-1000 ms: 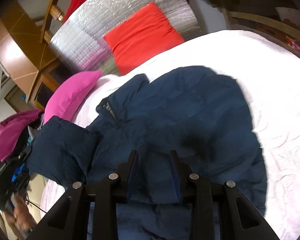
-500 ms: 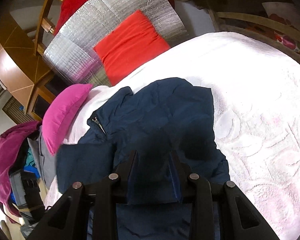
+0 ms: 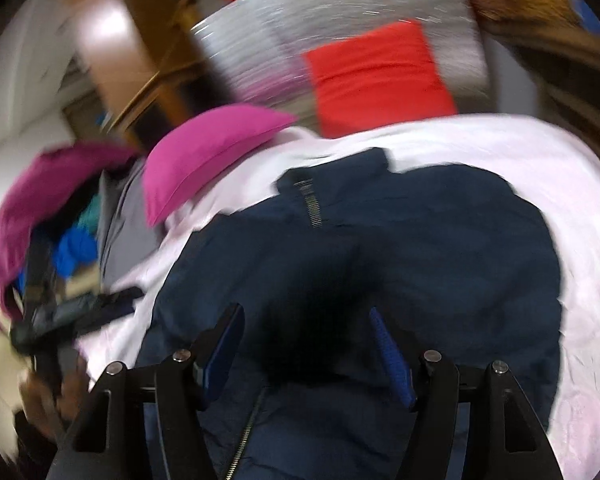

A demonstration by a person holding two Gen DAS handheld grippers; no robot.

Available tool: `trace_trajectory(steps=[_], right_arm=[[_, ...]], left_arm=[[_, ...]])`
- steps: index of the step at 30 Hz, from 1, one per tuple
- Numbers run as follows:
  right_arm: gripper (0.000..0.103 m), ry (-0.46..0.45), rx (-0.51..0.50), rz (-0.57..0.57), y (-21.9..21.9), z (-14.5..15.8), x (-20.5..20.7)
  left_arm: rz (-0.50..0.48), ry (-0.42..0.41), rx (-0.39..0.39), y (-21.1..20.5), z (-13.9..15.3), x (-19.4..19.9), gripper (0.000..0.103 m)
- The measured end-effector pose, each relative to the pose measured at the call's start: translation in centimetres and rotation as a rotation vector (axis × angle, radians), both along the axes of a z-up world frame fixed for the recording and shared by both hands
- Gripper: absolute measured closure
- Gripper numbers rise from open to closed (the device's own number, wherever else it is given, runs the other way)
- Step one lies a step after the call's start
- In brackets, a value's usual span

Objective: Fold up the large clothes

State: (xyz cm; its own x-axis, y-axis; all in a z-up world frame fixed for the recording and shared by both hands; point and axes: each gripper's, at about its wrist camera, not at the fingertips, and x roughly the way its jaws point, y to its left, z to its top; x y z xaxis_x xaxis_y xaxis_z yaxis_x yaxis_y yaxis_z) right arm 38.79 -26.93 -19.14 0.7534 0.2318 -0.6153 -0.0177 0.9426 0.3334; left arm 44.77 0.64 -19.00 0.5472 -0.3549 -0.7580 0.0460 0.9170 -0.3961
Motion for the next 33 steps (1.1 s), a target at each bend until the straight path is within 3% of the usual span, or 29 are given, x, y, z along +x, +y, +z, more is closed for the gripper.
trace_trajectory(steps=[2, 3, 4, 5, 11, 12, 13, 16, 20, 24, 27, 30, 33], right_arm=[[0.031, -0.011, -0.084, 0.036, 2.3, 0.0, 0.3], [0.027, -0.02, -0.152, 0.063, 4.1, -0.1, 0.6], [0.025, -0.027, -0.197, 0.08, 5.2, -0.2, 0.9], [0.025, -0.031, -0.231, 0.092, 6.0, -0.4, 1.1], [0.025, 0.011, -0.522, 0.077, 9.8, -3.4, 4.3], [0.034, 0.009, -0.519, 0.056, 9.6, -3.6, 4.6], [0.05, 0.008, -0.498, 0.04, 8.7, -3.5, 4.4], [0.066, 0.021, -0.347, -0.046, 5.4, -2.5, 4.9], [0.066, 0.065, -0.001, -0.209, -2.7, -2.0, 3.9], [0.065, 0.173, 0.334, -0.308, -10.2, -5.0, 2.2], [0.054, 0.197, 0.586, -0.278, -13.1, -7.0, 1.1], [0.036, 0.15, 0.714, -0.269, -14.5, -7.1, -0.1], [0.03, 0.089, 0.801, -0.288, -15.8, -6.9, -1.2]], left_arm=[[0.039, 0.035, -0.027, 0.4, -1.1, 1.0, 0.029], [0.048, 0.048, -0.018, 0.2, -1.5, 1.3, 0.038], [0.049, 0.058, -0.008, -0.2, -1.9, 1.5, 0.053], [0.047, 0.075, 0.007, -0.6, -2.3, 1.8, 0.057], [0.048, 0.092, 0.052, -1.0, -2.8, 2.4, 0.062], [0.046, 0.094, 0.06, -1.1, -2.9, 2.5, 0.063], [0.046, 0.097, 0.067, -1.3, -3.1, 2.7, 0.064], [0.043, 0.111, 0.071, -1.0, -3.1, 2.7, 0.065], [0.038, 0.115, 0.083, -1.4, -3.2, 2.8, 0.065], [0.039, 0.118, 0.091, -1.6, -3.3, 2.8, 0.065], [0.045, 0.116, 0.103, -1.9, -3.3, 2.9, 0.065], [0.052, 0.113, 0.102, -1.9, -3.1, 2.9, 0.065], [0.047, 0.096, 0.128, -2.2, -2.7, 2.7, 0.065]])
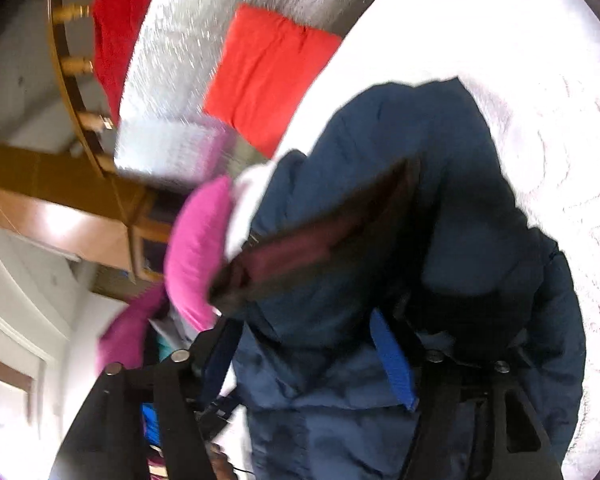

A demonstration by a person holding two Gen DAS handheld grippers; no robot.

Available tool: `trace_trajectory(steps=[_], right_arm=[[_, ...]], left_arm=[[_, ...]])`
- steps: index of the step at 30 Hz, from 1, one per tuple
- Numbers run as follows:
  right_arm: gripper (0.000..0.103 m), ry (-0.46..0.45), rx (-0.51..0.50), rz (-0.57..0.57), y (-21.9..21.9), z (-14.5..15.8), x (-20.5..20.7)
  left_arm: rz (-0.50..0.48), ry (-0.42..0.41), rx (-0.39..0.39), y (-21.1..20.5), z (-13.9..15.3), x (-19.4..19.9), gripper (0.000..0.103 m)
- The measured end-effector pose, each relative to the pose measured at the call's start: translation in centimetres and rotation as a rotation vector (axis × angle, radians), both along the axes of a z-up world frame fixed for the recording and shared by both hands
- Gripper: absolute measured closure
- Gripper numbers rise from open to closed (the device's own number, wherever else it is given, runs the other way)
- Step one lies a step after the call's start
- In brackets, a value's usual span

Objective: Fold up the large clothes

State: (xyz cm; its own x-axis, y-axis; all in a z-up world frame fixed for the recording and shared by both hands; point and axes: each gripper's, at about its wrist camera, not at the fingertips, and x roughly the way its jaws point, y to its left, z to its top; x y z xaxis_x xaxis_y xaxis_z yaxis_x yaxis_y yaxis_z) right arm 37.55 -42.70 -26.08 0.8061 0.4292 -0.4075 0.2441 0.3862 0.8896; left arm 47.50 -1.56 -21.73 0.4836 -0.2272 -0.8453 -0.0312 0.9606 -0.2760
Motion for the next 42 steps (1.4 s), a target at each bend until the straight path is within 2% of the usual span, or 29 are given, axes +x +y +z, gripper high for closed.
trace_trajectory(steps=[5, 6, 7, 10, 12, 15, 18, 21, 24, 26, 27, 28, 30, 32, 34, 37, 39, 42], right_arm=[[0.031, 0.047, 0.034, -0.049, -0.9, -1.3, -0.3], [0.042, 0.067, 0.017, -0.053, -1.0, -1.4, -0.3], [0.063, 0.084, -0.003, -0.051, -1.0, -1.3, 0.0], [0.087, 0.121, -0.099, -0.048, -0.7, -1.1, 0.0], [0.089, 0.097, -0.172, -0.055, -0.5, 0.2, -0.1], [0.089, 0.007, -0.304, -0.052, 0.6, 3.0, -0.2], [0.089, 0.038, -0.357, -0.048, 0.5, 2.5, 0.2], [0.085, 0.138, -0.375, -0.025, -0.1, 0.7, 1.1], [0.079, 0.167, -0.276, -0.012, -1.2, -0.2, 1.0], [0.064, 0.157, -0.25, -0.01, -2.0, 0.5, 0.2], [0.038, 0.149, -0.243, 0.001, -2.3, 0.7, -0.3], [0.025, 0.127, -0.229, 0.018, -2.4, 0.9, -0.6], [0.025, 0.114, -0.218, 0.048, -1.8, 1.2, -0.4], [0.031, 0.128, -0.24, 0.113, -1.1, 1.1, -0.4], [0.075, 0.186, -0.304, 0.16, -0.3, 0.6, -0.3], [0.086, 0.206, -0.357, 0.151, 0.5, 0.6, -0.4], [0.088, 0.175, -0.407, 0.124, 0.6, 2.0, -0.9], [0.088, 0.105, -0.54, 0.083, 1.4, 4.2, -1.5]], left_arm=[[-0.017, -0.008, 0.059, -0.8, -0.2, 0.0, 0.065], [-0.019, -0.009, 0.069, -1.0, -0.2, 0.1, 0.065], [-0.021, -0.01, 0.073, -1.1, -0.3, 0.1, 0.065], [-0.02, -0.011, 0.067, -0.9, -0.2, 0.2, 0.065], [-0.014, -0.021, 0.064, -0.7, 0.1, -0.1, 0.066], [-0.016, -0.038, 0.082, -0.9, 0.4, -0.2, 0.066], [-0.026, -0.024, 0.113, -1.3, -0.1, -0.3, 0.066], [-0.045, -0.029, 0.16, -2.0, -0.2, -0.4, 0.066], [-0.045, -0.033, 0.158, -2.0, 0.1, -0.5, 0.066], [-0.048, -0.039, 0.157, -1.9, 0.4, -0.7, 0.066], [-0.05, -0.045, 0.157, -1.9, 0.6, -0.9, 0.066], [-0.054, -0.052, 0.156, -1.9, 0.8, -1.0, 0.066], [-0.075, -0.087, 0.167, -2.1, 1.5, -1.8, 0.066], [-0.089, -0.114, 0.197, -2.5, 1.9, -2.5, 0.066], [-0.104, -0.118, 0.218, -2.6, 1.7, -2.7, 0.066], [-0.112, -0.069, 0.234, -2.6, 0.2, -2.4, 0.066], [-0.108, -0.046, 0.227, -2.4, -0.3, -1.9, 0.064], [-0.111, -0.056, 0.231, -2.6, 0.1, -2.0, 0.064]])
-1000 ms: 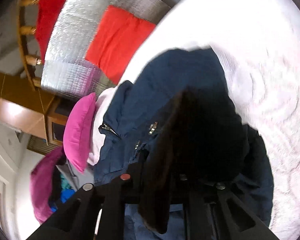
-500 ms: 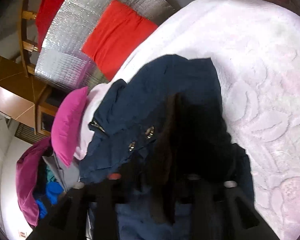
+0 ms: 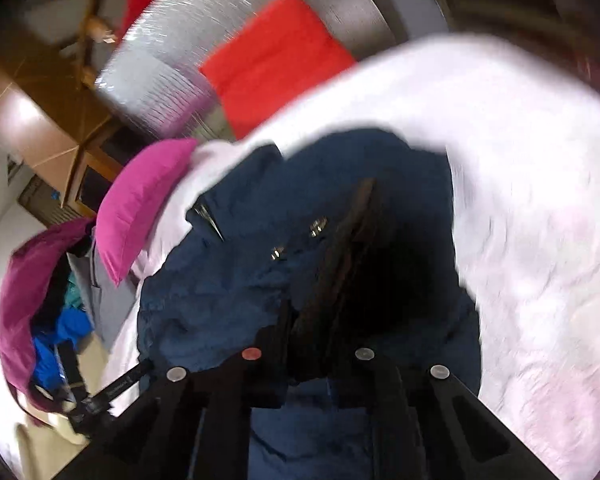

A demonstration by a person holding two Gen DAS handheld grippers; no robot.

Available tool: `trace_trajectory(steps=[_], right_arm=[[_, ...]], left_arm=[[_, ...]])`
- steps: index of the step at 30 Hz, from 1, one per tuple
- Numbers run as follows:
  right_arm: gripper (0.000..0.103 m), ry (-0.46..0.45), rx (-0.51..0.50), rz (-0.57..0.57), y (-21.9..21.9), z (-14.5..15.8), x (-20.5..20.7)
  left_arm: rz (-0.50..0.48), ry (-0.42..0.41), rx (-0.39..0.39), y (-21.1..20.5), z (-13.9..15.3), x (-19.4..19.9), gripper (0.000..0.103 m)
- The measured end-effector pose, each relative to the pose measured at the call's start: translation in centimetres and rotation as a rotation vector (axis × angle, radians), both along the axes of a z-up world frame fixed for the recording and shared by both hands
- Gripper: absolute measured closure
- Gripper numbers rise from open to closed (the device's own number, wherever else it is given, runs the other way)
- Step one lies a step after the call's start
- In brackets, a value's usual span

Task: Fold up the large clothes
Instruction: 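Grasp the jacket side edge with the right gripper and fold it inward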

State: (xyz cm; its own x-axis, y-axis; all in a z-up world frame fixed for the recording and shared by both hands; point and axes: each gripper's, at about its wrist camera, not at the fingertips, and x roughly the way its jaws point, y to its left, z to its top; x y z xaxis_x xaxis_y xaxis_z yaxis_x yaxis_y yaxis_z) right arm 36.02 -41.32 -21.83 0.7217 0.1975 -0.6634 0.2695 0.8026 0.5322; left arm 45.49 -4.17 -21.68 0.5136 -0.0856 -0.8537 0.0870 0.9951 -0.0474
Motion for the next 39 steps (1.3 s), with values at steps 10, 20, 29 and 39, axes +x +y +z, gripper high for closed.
trace_trajectory(steps=[10, 20, 29, 39], right_arm=[[0.078, 0.138, 0.07, -0.026, -1.7, -1.6, 1.2], [0.037, 0.071, 0.136, -0.195, -7.2, -1.5, -1.0], [0.039, 0.156, 0.035, -0.105, -4.5, -3.8, 3.1], [0.079, 0.073, -0.216, -0.073, -1.4, -0.6, 3.1]], left_arm=[[0.021, -0.016, -0.046, 0.8, 1.5, -0.3, 0.063], [0.068, -0.011, -0.188, 3.8, 1.7, 1.0, 0.033], [0.099, 0.031, -0.181, 3.2, 0.1, 2.1, 0.037], [0.134, 0.032, -0.19, 4.3, 0.0, 2.5, 0.055]])
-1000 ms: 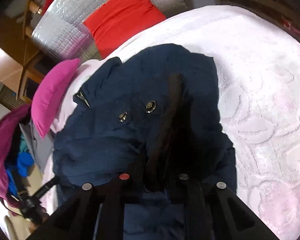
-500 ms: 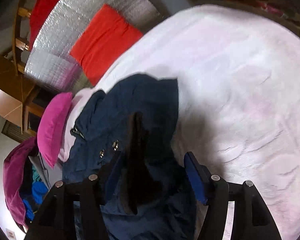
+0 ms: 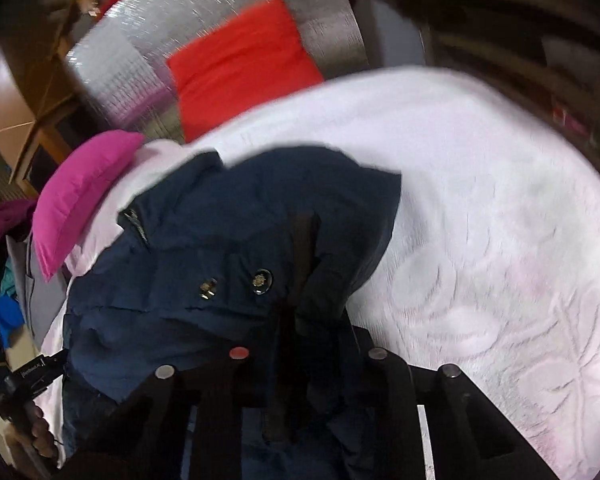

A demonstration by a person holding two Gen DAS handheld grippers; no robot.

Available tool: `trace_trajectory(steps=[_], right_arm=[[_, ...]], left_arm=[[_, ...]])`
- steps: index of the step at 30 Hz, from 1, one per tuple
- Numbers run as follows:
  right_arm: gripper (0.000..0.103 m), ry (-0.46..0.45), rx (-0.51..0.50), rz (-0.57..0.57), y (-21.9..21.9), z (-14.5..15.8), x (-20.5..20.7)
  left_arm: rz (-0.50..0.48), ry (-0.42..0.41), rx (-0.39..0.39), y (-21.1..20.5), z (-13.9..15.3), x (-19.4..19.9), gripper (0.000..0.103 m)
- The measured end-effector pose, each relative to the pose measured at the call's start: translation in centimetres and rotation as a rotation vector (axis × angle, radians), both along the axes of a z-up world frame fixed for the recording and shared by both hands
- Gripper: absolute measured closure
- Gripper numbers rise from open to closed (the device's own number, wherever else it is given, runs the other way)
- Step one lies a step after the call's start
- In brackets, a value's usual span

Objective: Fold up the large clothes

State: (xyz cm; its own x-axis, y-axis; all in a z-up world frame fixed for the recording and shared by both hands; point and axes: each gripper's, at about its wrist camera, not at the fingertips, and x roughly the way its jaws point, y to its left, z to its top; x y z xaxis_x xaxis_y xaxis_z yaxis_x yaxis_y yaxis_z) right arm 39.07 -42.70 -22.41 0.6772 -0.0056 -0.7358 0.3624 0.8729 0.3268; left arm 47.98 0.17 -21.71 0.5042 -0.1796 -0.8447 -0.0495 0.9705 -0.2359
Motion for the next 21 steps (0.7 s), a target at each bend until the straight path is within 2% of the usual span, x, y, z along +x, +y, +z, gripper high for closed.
trace_trajectory(steps=[3, 5, 7, 14, 16, 18, 21], right_arm=[[0.079, -0.022, -0.023, -0.003, 0.0, 0.4, -0.2], [0.078, 0.042, -0.001, -0.009, -0.7, -1.3, 0.3], [0.074, 0.06, 0.03, -0.017, -1.1, -2.1, 0.4], [0.063, 0.061, 0.082, -0.055, -1.8, 0.2, -0.9], [0.047, 0.039, 0.106, -0.055, -1.9, 0.9, -1.6], [0.037, 0.016, 0.104, -0.054, -2.1, 1.5, -2.6], [0.036, 0.007, 0.079, -0.039, -2.2, 2.3, -3.4]], left_arm=[[0.008, 0.009, -0.017, 0.3, -0.1, -0.1, 0.055], [-0.005, 0.027, -0.01, 0.1, -0.5, -0.1, 0.052], [-0.028, 0.033, 0.023, -0.6, -0.6, -0.1, 0.05], [-0.034, 0.017, 0.044, -0.7, 0.5, -1.0, 0.05], [-0.042, -0.011, 0.061, -0.8, 1.3, -1.7, 0.05], [-0.055, -0.043, 0.081, -1.0, 2.1, -2.4, 0.048], [-0.077, -0.086, 0.102, -1.1, 3.1, -3.4, 0.044]])
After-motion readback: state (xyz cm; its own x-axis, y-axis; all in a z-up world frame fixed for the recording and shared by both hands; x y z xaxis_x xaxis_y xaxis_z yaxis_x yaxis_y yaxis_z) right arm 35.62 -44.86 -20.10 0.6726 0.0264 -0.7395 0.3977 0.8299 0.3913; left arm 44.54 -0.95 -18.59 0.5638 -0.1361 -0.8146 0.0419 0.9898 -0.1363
